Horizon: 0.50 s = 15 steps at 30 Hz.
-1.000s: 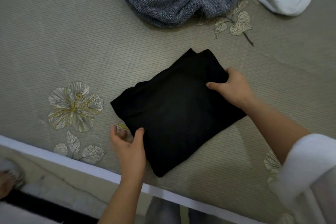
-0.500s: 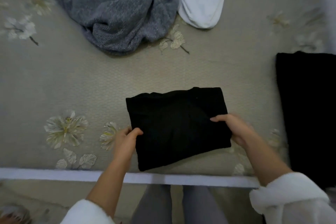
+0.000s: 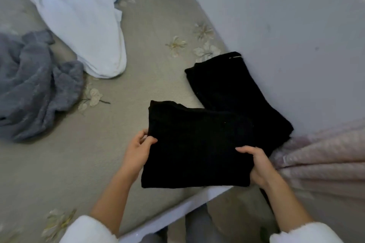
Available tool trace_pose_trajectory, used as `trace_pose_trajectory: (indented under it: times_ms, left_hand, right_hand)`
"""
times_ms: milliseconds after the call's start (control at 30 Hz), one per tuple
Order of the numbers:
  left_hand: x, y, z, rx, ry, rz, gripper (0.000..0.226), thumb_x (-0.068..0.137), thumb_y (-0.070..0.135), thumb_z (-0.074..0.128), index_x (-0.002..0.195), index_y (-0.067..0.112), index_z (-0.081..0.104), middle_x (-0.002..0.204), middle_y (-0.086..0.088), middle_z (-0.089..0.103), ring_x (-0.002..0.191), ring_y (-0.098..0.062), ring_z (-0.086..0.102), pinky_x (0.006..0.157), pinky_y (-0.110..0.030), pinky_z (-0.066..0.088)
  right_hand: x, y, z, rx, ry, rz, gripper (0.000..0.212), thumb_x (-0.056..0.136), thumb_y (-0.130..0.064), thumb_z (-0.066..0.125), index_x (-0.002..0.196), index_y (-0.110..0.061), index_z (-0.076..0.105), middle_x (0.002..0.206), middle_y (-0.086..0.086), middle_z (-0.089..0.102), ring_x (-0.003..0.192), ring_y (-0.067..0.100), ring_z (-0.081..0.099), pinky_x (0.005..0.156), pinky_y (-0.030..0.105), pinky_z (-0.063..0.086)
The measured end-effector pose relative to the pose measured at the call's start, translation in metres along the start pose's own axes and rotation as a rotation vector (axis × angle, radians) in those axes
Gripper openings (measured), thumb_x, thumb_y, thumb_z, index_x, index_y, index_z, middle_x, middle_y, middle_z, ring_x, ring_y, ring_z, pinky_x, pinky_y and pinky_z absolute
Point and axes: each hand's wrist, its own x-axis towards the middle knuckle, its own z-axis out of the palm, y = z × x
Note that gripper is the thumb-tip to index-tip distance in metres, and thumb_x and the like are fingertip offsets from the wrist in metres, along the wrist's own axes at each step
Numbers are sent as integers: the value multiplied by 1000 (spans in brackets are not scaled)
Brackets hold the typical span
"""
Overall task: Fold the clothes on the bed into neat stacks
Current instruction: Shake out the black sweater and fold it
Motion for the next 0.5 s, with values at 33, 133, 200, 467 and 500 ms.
trace_pose_trajectory:
  times_ms: [33, 133, 200, 467, 500]
  left_hand:
    - [6, 15, 15, 29, -35, 18, 17, 93, 19, 52, 102, 28, 64, 91, 5, 73, 78, -8, 70, 59, -20, 50]
    - [31, 56, 61, 100, -105, 51, 20, 94, 17, 52, 102, 31, 64, 89, 7, 73, 74, -7, 71, 53, -16, 51]
    - [55, 81, 93, 153, -134, 103, 23, 94, 10, 51, 106, 24, 65, 92, 0, 72, 72, -10, 71, 53, -17, 52]
    - [161, 156, 201, 608, -225, 416, 35, 95, 8, 49, 127, 21, 60, 105, 1, 69, 88, -13, 67, 82, -31, 54]
    - [171, 164, 212, 650, -213, 454, 37, 96, 10, 48, 129, 21, 58, 107, 1, 68, 90, -15, 66, 85, -36, 53]
  right_hand:
    - [0, -7, -12, 44, 12, -14, 49, 71, -12, 67, 120, -7, 64, 115, 15, 68, 108, 34, 64, 96, 48, 48]
    - [5, -21, -41, 159, 79, -49, 47, 73, -11, 66, 119, -11, 64, 117, 12, 68, 109, 34, 63, 98, 50, 47]
    - [13, -27, -57, 231, 113, -62, 47, 75, -11, 64, 122, -11, 62, 122, 13, 65, 113, 35, 60, 103, 52, 44]
    - [65, -44, -74, 492, 205, -104, 38, 82, -2, 61, 117, -16, 63, 114, 10, 69, 103, 30, 66, 75, 39, 56]
    - [71, -47, -75, 506, 219, -109, 37, 82, -1, 62, 115, -18, 63, 113, 9, 69, 102, 29, 67, 72, 38, 57]
